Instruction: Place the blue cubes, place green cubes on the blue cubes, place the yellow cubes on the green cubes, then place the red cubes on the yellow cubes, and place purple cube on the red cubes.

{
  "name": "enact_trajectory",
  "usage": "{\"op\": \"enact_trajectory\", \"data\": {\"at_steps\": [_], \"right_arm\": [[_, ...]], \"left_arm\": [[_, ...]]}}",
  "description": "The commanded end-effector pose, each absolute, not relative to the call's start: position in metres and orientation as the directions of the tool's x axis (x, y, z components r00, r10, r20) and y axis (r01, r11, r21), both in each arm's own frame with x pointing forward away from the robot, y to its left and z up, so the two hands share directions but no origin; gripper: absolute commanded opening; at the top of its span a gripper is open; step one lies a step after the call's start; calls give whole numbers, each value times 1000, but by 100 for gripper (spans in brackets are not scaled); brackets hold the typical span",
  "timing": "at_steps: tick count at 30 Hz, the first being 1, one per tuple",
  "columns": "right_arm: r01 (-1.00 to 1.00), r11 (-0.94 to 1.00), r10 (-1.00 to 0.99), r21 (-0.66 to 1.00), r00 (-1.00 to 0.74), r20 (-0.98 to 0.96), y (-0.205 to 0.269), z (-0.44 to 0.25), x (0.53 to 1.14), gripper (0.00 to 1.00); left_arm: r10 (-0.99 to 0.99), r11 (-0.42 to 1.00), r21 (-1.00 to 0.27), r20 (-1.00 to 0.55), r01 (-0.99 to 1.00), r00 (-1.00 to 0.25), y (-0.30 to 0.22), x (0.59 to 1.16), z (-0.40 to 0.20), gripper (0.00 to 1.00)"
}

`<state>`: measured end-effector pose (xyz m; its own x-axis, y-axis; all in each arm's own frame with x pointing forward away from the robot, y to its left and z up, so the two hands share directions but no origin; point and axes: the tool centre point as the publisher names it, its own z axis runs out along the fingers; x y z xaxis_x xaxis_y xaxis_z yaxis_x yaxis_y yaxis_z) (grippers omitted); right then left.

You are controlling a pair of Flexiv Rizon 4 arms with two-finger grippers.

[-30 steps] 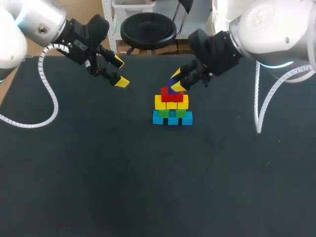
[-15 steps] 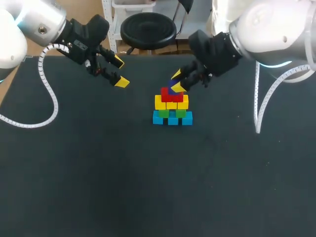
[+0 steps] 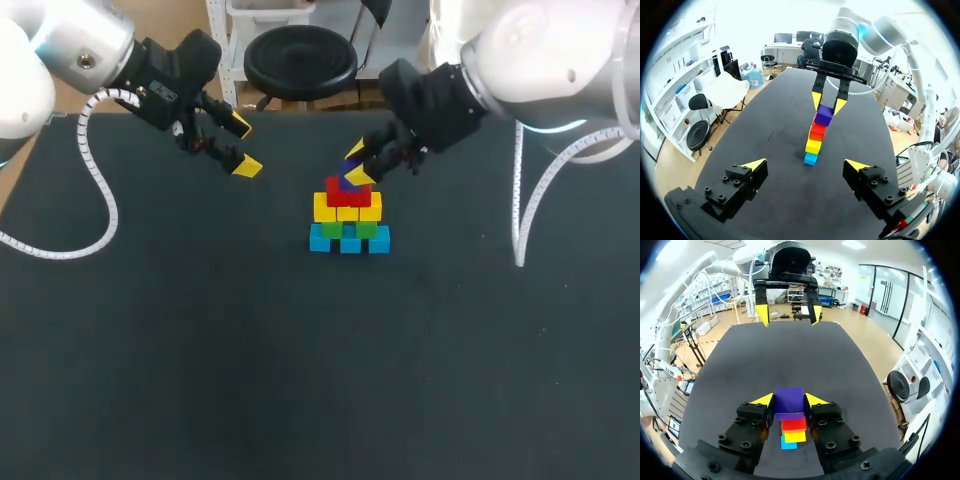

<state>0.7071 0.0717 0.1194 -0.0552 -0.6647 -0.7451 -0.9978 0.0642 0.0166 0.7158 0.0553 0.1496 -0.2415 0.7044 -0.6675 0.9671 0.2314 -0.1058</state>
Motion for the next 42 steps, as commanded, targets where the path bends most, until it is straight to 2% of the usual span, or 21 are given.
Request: {"op": "enact_trajectory", "data": {"at_steps": [1,2,4,20,22,23,24,25,42], "right_arm": [[-998,62,-666,22,-57,-744,73,120,709,62],[-998,62,-667,22,-58,-743,73,120,708,69],[-998,63,-667,16,-54,-743,72,122,708,100],[-991,117,-673,-71,-26,-739,54,148,698,100],[-989,120,-687,-89,-18,-726,53,157,692,42],[-988,124,-693,-94,-19,-721,52,160,689,30],[-987,126,-691,-96,-18,-722,50,162,686,11],[-987,128,-692,-101,-16,-722,50,164,682,0],[-994,113,-686,-8,-73,-724,62,135,645,0]], "left_arm": [[702,229,-104,-672,968,-238,56,715,149,100],[702,229,-104,-672,968,-238,56,715,149,100],[702,229,-104,-672,968,-238,56,715,149,100],[702,229,-104,-672,968,-238,56,715,149,100],[702,229,-104,-672,968,-238,56,715,149,100],[702,229,-104,-672,968,-238,56,715,149,100],[702,229,-104,-672,968,-238,56,715,149,100],[702,229,-104,-672,968,-238,56,715,149,100],[702,229,-104,-672,968,-238,56,715,149,100]]}}
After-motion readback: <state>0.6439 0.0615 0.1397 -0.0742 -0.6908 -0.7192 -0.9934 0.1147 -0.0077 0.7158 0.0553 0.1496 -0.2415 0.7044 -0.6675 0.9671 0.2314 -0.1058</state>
